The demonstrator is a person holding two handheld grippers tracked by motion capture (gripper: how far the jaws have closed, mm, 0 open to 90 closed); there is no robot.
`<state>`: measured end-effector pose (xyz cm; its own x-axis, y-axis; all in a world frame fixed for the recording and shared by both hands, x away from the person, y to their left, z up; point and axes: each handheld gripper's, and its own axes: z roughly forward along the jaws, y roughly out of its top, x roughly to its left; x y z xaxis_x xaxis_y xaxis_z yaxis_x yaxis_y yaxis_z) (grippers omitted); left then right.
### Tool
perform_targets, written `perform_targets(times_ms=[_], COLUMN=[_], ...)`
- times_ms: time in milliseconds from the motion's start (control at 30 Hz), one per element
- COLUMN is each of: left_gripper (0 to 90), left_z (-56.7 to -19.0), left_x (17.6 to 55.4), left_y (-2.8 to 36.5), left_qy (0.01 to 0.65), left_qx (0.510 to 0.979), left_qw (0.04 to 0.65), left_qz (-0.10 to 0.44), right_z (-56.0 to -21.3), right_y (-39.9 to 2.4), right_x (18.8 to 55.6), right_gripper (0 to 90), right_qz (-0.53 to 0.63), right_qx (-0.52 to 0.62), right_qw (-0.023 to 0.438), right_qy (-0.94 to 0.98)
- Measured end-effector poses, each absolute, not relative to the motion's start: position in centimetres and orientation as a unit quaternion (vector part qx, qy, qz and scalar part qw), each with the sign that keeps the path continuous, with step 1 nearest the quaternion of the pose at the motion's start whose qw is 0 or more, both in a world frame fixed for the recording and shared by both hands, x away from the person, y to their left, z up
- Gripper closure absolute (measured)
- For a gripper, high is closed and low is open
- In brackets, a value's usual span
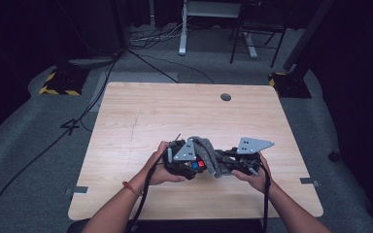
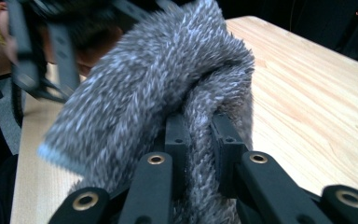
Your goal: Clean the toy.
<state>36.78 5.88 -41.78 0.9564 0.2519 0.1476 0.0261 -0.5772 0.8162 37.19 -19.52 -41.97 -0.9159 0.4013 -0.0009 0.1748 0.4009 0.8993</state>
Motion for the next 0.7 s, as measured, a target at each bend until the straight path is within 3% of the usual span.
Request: perform_targets(times_ms=[300, 533, 700], left_gripper=[33.4, 33.4, 33.4], left_z=[-40.4, -40.3, -41.3], left_x=[36.4, 36.7, 36.9], left_y=[7.0, 7.4, 7.0], left_qy=[0.076, 0.08, 0.08], left_qx=[0.852, 0.849, 0.869], left_qw=[0.505, 0.51, 0.473], left_qz=[0.114, 0.112, 0.123], right_z=[-43.9, -43.3, -41.9], right_y=[-18.4, -18.4, -19.5], right_x=[37.7, 37.3, 37.0], right_gripper=[79.9, 79.8, 79.8], right_qz=[0.468, 0.468, 0.506], right_qx=[0.162, 0.148, 0.152], right_qw=[0.076, 0.072, 0.09], right_qy=[0.866, 0.868, 0.844])
